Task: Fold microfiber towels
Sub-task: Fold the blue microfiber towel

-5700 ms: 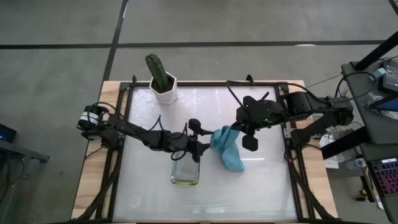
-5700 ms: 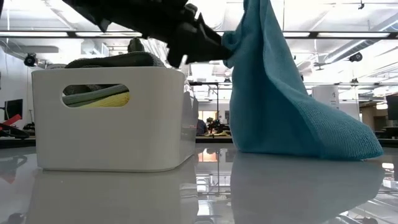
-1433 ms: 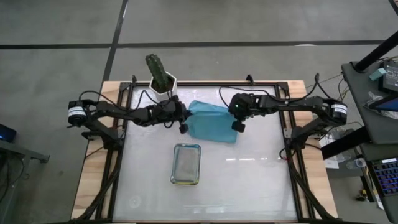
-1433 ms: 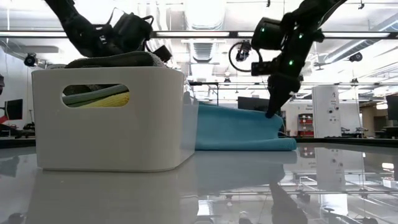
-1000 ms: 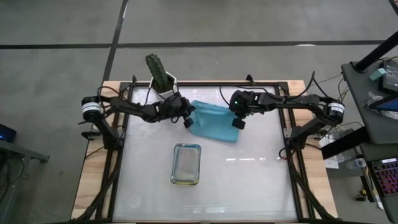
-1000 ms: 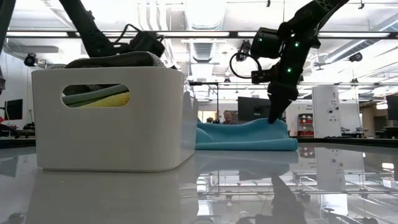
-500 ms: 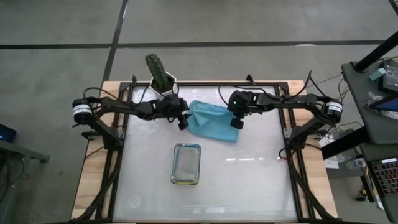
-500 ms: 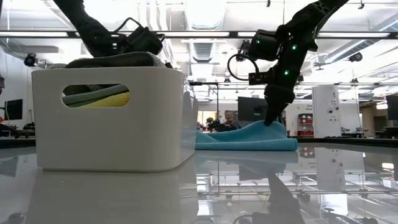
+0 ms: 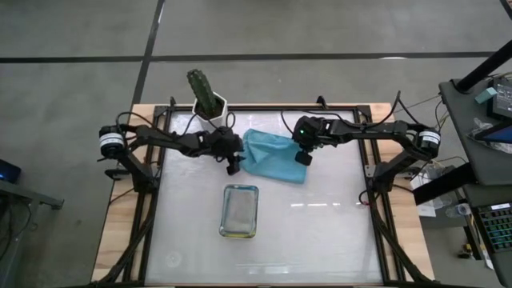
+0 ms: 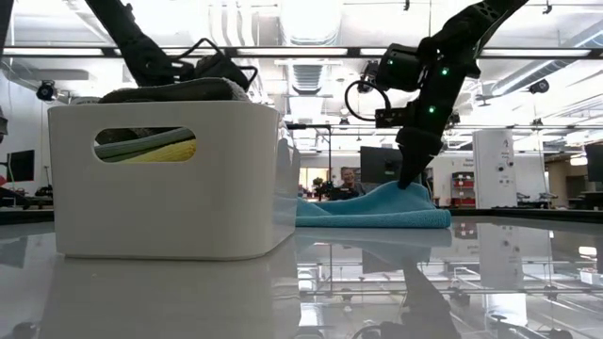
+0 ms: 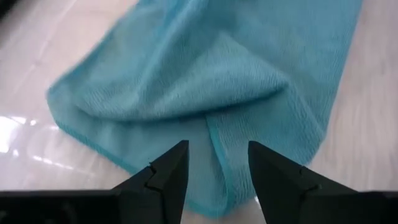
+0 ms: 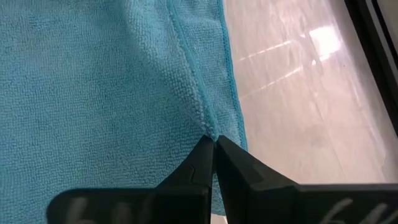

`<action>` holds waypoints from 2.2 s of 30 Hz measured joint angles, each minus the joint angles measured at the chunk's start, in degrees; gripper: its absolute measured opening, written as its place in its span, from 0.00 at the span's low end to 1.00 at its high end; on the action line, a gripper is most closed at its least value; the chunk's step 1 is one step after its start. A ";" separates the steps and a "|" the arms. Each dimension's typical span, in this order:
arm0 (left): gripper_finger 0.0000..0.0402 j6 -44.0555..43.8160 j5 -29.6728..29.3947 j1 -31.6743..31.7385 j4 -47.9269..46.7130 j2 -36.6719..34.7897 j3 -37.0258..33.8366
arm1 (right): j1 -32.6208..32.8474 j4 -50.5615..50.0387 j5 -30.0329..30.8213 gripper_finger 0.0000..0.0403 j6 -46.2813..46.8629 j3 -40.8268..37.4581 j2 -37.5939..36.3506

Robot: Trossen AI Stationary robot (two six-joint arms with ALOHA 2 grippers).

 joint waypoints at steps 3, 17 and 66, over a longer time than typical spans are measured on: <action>0.37 0.00 0.37 -0.02 -1.64 0.00 -0.14 | 0.00 0.00 0.02 0.02 0.00 0.00 0.00; 0.37 -0.03 0.42 -0.04 -2.00 0.00 -0.92 | 0.00 -0.05 0.02 0.02 1.11 0.00 0.00; 0.40 -2.73 3.45 7.77 1.44 3.76 10.85 | 1.28 3.54 0.00 0.02 -10.98 -3.58 -2.73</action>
